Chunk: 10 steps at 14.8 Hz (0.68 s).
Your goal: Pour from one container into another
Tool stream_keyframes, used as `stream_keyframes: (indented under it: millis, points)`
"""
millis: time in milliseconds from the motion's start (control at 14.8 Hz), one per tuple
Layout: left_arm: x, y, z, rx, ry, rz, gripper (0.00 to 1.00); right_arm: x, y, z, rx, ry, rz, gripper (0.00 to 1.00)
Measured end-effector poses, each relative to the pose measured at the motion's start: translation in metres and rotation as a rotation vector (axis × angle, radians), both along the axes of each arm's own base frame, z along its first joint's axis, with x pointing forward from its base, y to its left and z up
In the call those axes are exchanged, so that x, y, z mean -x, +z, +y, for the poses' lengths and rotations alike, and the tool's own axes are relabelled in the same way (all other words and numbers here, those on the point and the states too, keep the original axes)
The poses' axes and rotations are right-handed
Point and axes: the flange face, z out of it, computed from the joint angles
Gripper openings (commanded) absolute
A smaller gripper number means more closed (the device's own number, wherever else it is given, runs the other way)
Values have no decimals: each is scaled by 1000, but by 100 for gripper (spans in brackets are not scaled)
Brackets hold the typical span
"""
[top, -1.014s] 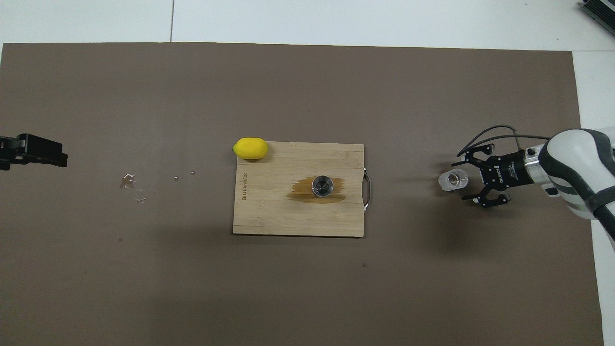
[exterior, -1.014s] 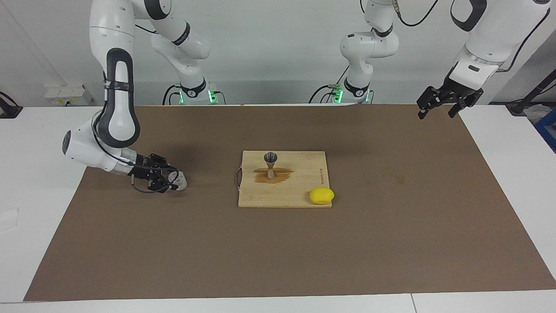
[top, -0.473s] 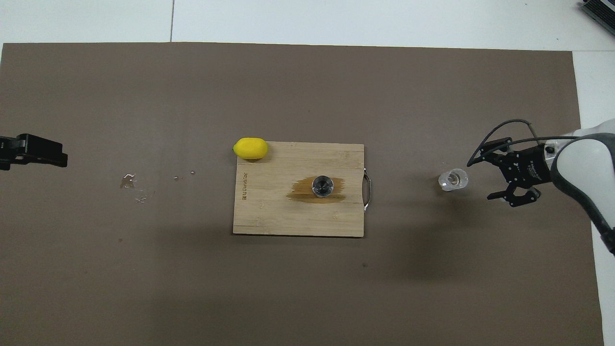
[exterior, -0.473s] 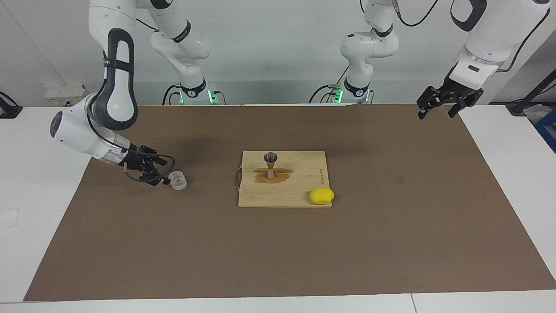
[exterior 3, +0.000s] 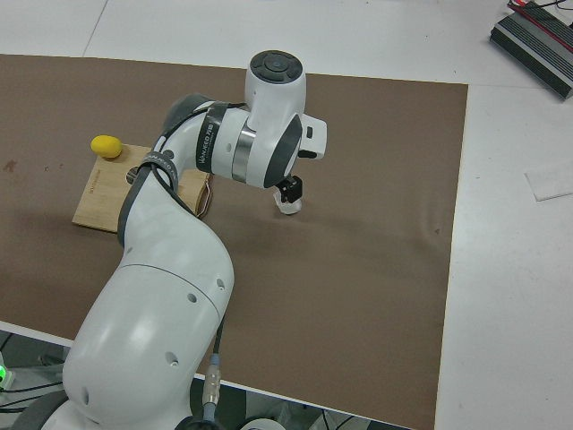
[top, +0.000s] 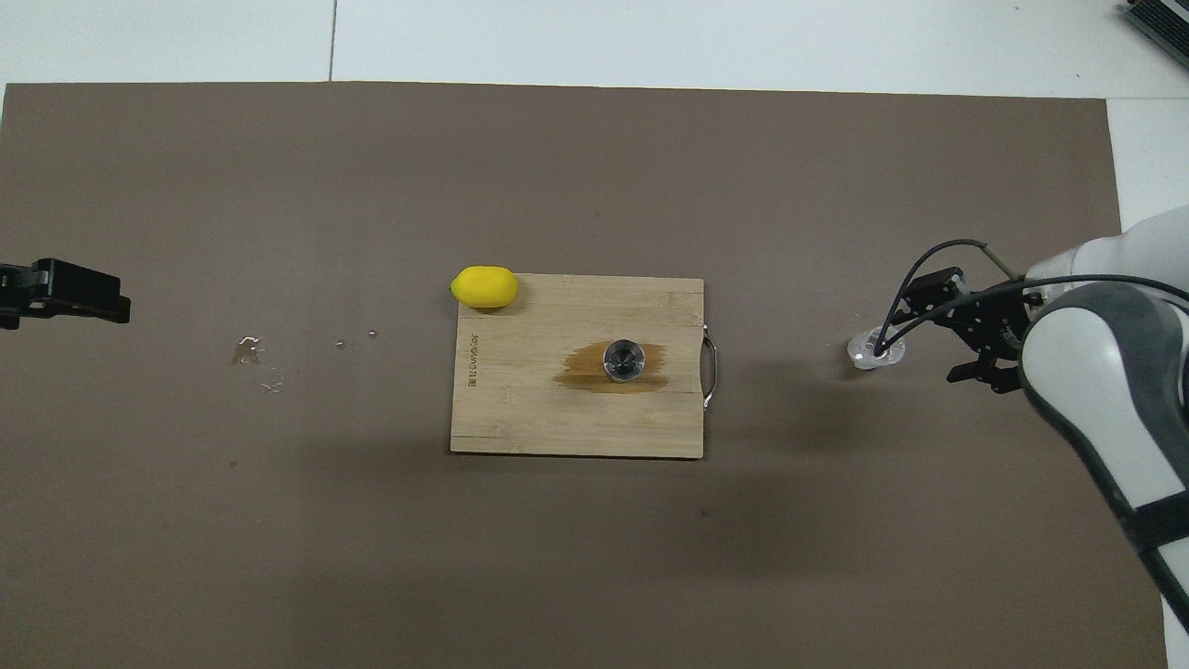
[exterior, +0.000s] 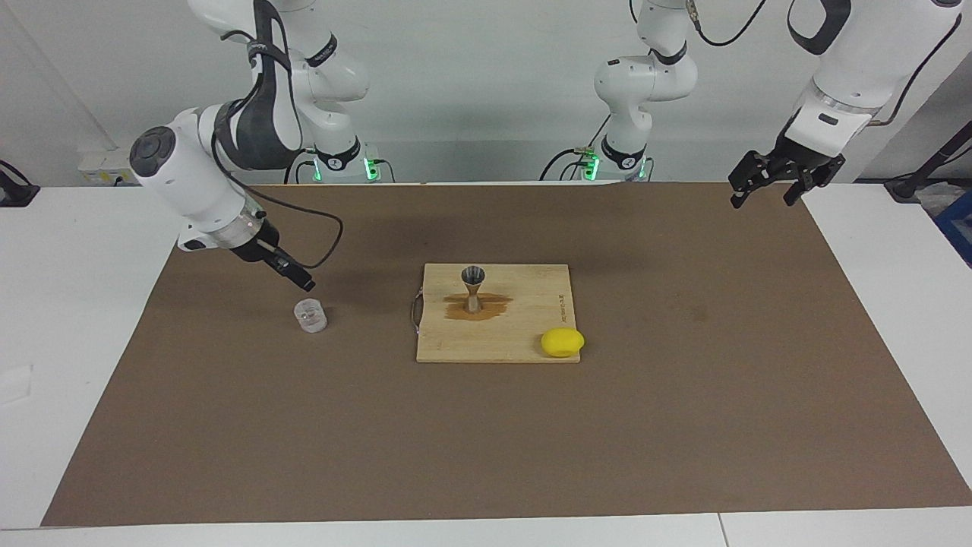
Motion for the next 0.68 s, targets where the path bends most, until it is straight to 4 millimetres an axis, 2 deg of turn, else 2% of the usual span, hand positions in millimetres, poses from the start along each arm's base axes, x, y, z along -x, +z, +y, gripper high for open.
stream_keyframes:
  millis: [270,473,676]
  points:
    - [0,0,0,0,0,0,100,7,63,30,154,234,-88,99]
    - [0,0,0,0,0,0,100,5,110,33,174,301,-117,99]
    - [0,0,0,0,0,0,100,3,142,29,176,342,-148,99]
